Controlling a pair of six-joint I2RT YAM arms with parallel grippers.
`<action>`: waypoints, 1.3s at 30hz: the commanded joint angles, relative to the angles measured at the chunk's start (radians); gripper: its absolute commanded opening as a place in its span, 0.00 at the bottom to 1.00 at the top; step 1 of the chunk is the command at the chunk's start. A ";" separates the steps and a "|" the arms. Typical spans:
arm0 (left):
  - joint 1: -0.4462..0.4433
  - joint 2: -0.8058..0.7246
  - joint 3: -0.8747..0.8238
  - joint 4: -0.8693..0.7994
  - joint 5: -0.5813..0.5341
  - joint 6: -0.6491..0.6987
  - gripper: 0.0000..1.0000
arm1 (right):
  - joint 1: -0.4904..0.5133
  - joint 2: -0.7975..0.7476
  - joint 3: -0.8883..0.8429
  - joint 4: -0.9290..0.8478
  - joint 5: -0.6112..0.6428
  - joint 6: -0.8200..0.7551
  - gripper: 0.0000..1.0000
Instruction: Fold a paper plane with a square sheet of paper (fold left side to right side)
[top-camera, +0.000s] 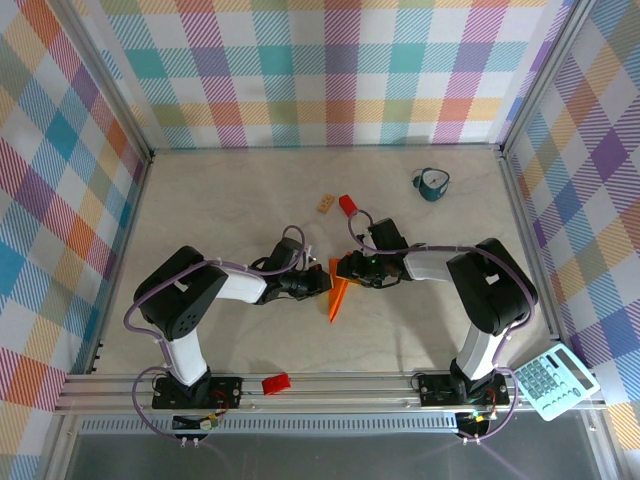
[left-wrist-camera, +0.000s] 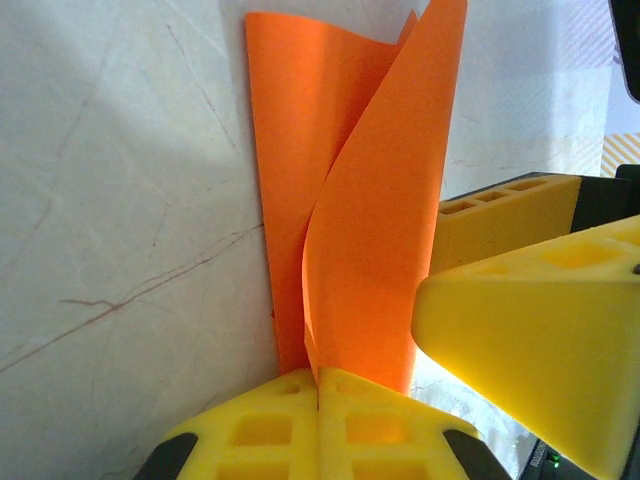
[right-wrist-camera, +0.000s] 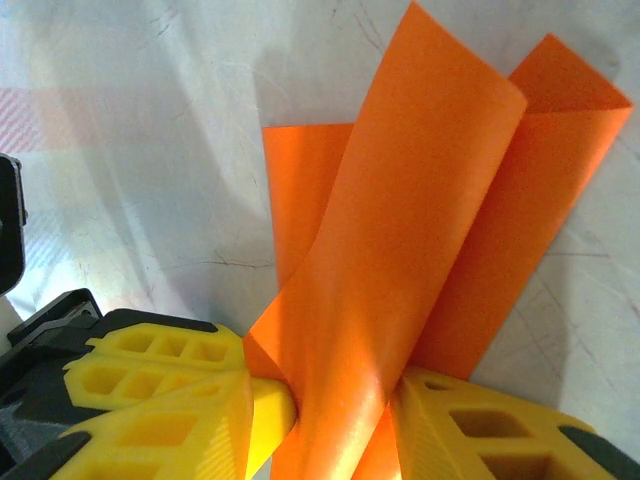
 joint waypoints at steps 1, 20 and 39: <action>0.007 -0.006 -0.024 0.048 0.009 -0.001 0.04 | 0.008 0.044 0.002 -0.080 0.049 -0.024 0.41; -0.018 -0.069 -0.052 0.051 0.011 -0.013 0.03 | 0.007 0.053 0.017 -0.094 0.048 -0.033 0.41; -0.027 -0.017 -0.020 0.017 -0.008 0.015 0.02 | 0.009 0.062 0.017 -0.098 0.046 -0.035 0.41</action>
